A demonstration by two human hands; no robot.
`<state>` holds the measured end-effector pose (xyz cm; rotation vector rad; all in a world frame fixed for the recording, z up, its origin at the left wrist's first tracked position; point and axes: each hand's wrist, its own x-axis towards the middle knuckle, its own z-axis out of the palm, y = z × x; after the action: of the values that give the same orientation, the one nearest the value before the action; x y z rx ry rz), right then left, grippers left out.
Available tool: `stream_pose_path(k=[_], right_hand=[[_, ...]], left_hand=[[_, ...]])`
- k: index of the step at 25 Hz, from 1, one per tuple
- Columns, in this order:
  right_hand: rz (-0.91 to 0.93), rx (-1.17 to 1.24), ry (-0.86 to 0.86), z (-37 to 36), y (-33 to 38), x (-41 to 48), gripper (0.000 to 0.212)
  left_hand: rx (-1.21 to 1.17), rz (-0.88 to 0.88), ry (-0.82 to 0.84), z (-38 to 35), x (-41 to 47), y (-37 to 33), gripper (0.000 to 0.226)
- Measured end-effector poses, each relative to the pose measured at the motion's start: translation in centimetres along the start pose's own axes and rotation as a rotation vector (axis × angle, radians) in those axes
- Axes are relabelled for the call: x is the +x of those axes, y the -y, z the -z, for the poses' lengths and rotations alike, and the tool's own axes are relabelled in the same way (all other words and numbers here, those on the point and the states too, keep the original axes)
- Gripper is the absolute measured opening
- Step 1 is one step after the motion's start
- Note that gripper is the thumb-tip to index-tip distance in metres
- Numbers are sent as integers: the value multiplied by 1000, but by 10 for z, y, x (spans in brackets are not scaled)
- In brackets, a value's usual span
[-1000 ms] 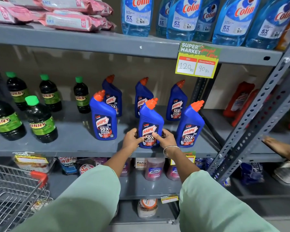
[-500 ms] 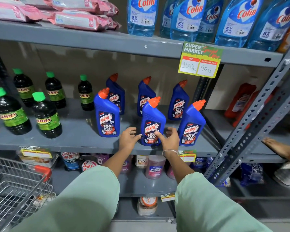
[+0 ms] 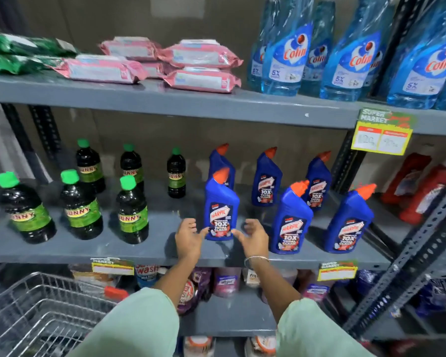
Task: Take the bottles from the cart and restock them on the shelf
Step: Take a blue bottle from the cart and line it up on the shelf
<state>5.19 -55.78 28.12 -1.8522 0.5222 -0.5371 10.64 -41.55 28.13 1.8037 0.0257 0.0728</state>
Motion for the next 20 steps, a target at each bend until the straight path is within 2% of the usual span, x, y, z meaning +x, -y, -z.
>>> stream_pose_path(k=[2, 5, 9, 20], right_hand=[[-72, 139, 47, -17, 6, 21, 49], [-97, 282, 122, -33, 1, 37, 34], [-134, 346, 105, -32, -5, 35, 11], [-144, 262, 116, -10, -10, 11, 17]], left_hand=[[-79, 36, 210, 1, 26, 2, 52], [-44, -7, 374, -4, 44, 5, 29], [-2, -60, 342, -8, 46, 15, 28], [57, -1, 308, -7, 16, 11, 23]])
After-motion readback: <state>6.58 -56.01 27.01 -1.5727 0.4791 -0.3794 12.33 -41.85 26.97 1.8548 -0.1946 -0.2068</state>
